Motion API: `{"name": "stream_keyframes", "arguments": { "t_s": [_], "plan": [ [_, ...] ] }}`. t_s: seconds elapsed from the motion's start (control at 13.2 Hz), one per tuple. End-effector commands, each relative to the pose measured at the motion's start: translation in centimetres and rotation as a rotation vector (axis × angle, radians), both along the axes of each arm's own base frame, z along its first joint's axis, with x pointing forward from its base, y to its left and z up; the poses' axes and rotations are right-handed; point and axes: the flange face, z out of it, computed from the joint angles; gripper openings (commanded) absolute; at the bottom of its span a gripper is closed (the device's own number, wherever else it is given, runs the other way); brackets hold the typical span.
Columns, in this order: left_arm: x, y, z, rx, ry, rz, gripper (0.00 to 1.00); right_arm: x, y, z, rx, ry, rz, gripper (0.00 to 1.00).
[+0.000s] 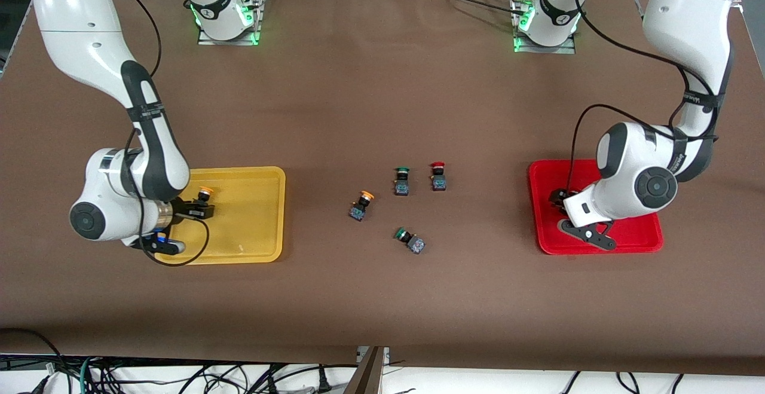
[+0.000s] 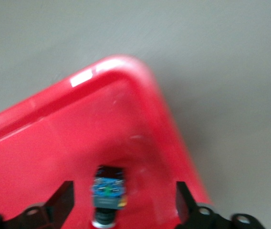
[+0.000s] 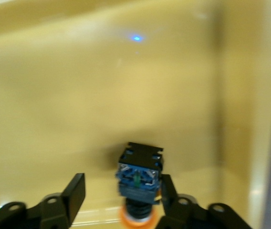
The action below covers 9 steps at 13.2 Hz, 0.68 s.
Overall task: Place red and yellow buttons in trays
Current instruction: 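Place the orange button in the yellow tray while the left gripper places the red, then grasp another orange button with the right gripper while the left gripper grasps a red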
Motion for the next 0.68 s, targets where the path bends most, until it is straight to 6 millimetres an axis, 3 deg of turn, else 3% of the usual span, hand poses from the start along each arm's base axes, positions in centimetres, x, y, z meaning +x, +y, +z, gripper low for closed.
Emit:
{"name": "stream_keyframes", "arguments": {
  "t_s": [0.0, 0.15, 0.23, 0.3, 0.45, 0.61],
  "plan": [
    [-1.1, -7.4, 2.2, -0.073, 0.015, 0.199, 1.0, -0.6, 10.2, 2.0, -0.061, -0.023, -0.146, 1.0],
    [-2.1, -15.7, 2.1, -0.069, 0.023, 0.295, 1.0, -1.5, 18.5, 2.9, -0.062, -0.093, -0.283, 1.0],
    [-3.2, -19.5, 1.3, -0.06, 0.034, 0.32, 1.0, -2.4, 22.4, 3.3, -0.039, -0.112, -0.358, 1.0],
    [-4.0, -22.1, -0.3, -0.065, 0.028, 0.358, 1.0, -3.2, 25.1, 3.3, -0.027, -0.133, -0.394, 1.0],
    [-5.2, -25.1, -4.0, -0.068, -0.023, 0.406, 1.0, -4.0, 29.1, 3.1, 0.009, -0.196, -0.465, 1.0],
    [-5.7, -25.4, -5.8, -0.021, -0.041, 0.355, 1.0, -5.2, 33.0, 2.2, 0.046, -0.251, -0.526, 1.0]
  ]
}}
